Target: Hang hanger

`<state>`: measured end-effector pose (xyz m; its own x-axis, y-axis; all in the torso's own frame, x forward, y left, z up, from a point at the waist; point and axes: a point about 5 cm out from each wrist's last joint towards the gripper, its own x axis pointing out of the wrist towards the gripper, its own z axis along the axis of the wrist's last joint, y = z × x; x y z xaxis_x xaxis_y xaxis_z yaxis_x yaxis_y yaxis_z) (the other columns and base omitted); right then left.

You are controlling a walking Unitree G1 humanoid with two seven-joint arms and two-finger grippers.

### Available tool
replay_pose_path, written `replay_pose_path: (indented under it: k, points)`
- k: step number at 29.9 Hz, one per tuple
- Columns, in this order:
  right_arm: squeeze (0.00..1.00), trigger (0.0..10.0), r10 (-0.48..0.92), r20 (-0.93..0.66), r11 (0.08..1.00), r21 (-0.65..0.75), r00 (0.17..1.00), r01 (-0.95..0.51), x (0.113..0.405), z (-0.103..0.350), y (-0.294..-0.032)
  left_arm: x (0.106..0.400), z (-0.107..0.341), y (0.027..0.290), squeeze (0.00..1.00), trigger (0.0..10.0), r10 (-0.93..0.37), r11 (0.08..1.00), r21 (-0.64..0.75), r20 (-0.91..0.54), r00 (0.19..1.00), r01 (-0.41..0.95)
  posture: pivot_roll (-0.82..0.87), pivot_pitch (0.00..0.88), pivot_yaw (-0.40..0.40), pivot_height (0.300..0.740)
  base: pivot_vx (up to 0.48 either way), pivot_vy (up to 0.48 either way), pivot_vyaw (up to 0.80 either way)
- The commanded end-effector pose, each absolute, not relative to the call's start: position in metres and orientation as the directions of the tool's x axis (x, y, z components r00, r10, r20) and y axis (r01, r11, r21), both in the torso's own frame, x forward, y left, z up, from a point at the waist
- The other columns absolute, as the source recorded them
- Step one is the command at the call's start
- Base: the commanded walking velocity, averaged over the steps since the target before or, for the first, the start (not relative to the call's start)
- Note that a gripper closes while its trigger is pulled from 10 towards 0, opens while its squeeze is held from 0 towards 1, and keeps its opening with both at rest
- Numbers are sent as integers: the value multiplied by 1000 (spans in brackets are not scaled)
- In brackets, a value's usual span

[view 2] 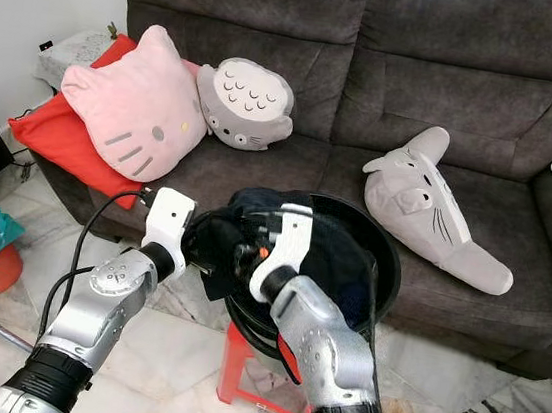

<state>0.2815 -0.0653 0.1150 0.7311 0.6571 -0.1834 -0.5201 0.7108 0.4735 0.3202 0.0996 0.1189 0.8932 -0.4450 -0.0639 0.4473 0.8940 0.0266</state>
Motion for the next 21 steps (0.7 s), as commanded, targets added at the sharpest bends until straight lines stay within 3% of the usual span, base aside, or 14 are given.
replay_pose_path:
  k: [1, 5, 6, 10, 14, 15, 16, 17, 18, 21]
  points:
    - [1000, 10000, 675, -190, 710, 431, 713, -557, 276, 117, -64, 323, 123, 105, 0, 0, -424, 904, 39, -48, 905, 425, -113, 0, 65, 740, 0, 0, 0]
    - [1000, 10000, 628, -220, 764, 358, 746, -537, 274, 114, -75, 323, 122, 105, 0, 0, -421, 905, 38, -48, 906, 423, -114, 0, 66, 740, 0, 0, 0]
    - [0, 10000, 581, -207, 800, 324, 787, -505, 277, 116, -84, 323, 122, 106, 0, 0, -421, 906, 38, -48, 906, 423, -117, 0, 67, 740, 0, 0, 0]
    - [0, 10000, 395, -179, 913, 182, 901, -364, 285, 121, -122, 324, 122, 110, 0, 0, -423, 905, 32, -44, 905, 424, -127, 0, 71, 740, 0, 0, 0]
    - [0, 10000, 299, -149, 952, 114, 943, -284, 290, 123, -147, 321, 127, 110, 0, 0, -463, 886, 22, -7, 886, 463, -129, 0, 71, 740, 0, 0, 0]
    - [0, 10000, 288, -127, 955, 107, 949, -276, 291, 126, -154, 319, 131, 110, 0, 1294, -505, 863, 15, 19, 863, 505, -131, 0, 72, 740, 0, 0, 0]
    - [0, 10000, 286, -120, 956, 109, 951, -274, 291, 127, -156, 317, 132, 111, 0, 1961, -520, 854, 10, 28, 854, 520, -134, 0, 71, 740, 0, 0, 0]
    - [0, 10000, 282, -116, 957, 102, 952, -271, 291, 127, -159, 316, 133, 113, 0, 5176, -532, 847, 16, 35, 846, 532, -135, 0, 71, 740, 0, 0, 0]
    - [0, 10000, 300, -115, 954, 69, 947, -293, 291, 127, -163, 314, 133, 118, 0, 10000, -554, 832, 40, 30, 832, 553, -134, 0, 70, 740, 0, 0, 0]
    - [0, 10000, 311, -119, 950, 40, 943, -308, 290, 125, -166, 312, 133, 123, 0, 10000, -575, 817, 59, 18, 818, 573, -136, 0, 71, 740, 0, 0, 0]
